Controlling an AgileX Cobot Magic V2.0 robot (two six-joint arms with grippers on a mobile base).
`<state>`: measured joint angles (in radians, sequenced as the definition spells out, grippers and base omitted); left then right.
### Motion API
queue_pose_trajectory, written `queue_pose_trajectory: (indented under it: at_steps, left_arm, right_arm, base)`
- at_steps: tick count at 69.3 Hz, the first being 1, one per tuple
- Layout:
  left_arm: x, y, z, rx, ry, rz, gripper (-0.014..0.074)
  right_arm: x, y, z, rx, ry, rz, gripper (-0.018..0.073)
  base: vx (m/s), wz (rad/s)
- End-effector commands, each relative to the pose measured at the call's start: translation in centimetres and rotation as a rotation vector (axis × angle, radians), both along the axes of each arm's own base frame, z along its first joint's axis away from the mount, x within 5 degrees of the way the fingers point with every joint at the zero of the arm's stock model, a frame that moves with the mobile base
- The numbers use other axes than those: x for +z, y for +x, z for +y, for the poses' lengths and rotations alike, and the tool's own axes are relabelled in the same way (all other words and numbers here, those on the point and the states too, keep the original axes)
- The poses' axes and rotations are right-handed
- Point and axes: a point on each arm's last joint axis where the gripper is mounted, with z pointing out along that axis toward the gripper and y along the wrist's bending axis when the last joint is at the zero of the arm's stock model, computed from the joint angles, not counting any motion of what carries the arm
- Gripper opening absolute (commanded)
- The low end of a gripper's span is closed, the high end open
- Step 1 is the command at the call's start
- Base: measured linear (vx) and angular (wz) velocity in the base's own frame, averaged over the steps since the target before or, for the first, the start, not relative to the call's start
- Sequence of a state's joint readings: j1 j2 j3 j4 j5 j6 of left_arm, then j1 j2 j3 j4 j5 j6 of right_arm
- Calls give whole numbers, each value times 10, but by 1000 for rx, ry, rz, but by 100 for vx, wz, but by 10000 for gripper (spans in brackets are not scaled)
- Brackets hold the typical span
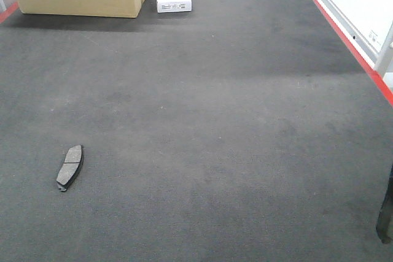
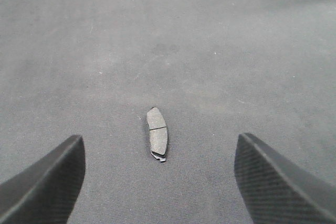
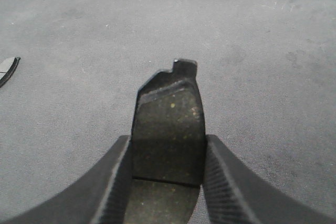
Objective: Move and align brake pads A on conveyor
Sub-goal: 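Raise the empty left gripper away from the placed brake pad, then lower the right gripper with its brake pad onto the belt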
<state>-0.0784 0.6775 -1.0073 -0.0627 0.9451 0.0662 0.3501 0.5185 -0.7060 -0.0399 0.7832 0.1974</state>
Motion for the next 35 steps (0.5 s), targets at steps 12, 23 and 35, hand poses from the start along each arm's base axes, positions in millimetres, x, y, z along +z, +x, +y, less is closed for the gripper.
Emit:
queue_pose_trajectory:
  at_steps: [12, 23, 35]
  left_arm:
    - [10, 2, -1, -6, -13, -76, 540]
    - [10, 2, -1, -6, -13, -76, 540]
    - [10, 2, -1, -6, -13, -76, 540]
  right_arm:
    - [25, 7, 2, 3, 51, -211, -8]
    - [25, 31, 7, -29, 26, -214, -8]
    - [19, 78, 17, -80, -80, -86, -4]
  base:
    - [0, 0]
    - [0, 0]
    - [0, 0]
